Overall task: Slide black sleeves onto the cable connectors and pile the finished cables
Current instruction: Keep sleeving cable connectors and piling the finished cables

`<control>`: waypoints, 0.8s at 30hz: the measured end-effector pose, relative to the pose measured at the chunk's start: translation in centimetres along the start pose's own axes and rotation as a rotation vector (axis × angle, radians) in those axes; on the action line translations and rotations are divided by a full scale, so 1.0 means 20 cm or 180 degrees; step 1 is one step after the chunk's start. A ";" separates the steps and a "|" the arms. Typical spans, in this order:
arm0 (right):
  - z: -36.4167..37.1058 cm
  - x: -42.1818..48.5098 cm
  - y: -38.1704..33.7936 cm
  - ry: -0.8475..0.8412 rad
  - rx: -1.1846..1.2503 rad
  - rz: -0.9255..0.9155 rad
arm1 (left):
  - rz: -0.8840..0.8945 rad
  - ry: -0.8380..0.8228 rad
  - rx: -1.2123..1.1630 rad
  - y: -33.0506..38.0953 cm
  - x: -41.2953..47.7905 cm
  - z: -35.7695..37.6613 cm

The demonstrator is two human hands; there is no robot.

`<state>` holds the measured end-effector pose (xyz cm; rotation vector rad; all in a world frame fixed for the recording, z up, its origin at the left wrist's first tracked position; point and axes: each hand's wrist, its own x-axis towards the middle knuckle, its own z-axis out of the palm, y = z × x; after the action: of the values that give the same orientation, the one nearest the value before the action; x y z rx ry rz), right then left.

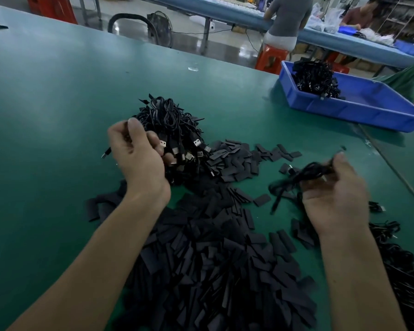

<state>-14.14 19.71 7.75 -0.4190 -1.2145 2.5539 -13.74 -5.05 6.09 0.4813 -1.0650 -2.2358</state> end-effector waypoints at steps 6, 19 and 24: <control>0.01 -0.03 0.08 -0.1231 -0.2637 0.0128 | 0.0091 -0.1005 0.0864 0.04 0.00 -0.01; -0.05 0.07 0.35 -0.1503 -0.5848 -0.0909 | -0.0186 -0.2097 0.1446 -0.05 -0.04 -0.02; -0.08 0.07 0.38 -0.1450 -0.5809 -0.0900 | 0.0074 -0.2186 0.1736 -0.09 -0.03 -0.04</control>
<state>-15.77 16.64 0.61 0.0915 -3.0917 0.6195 -13.47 -4.21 4.10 -0.1188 -2.0361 -2.1096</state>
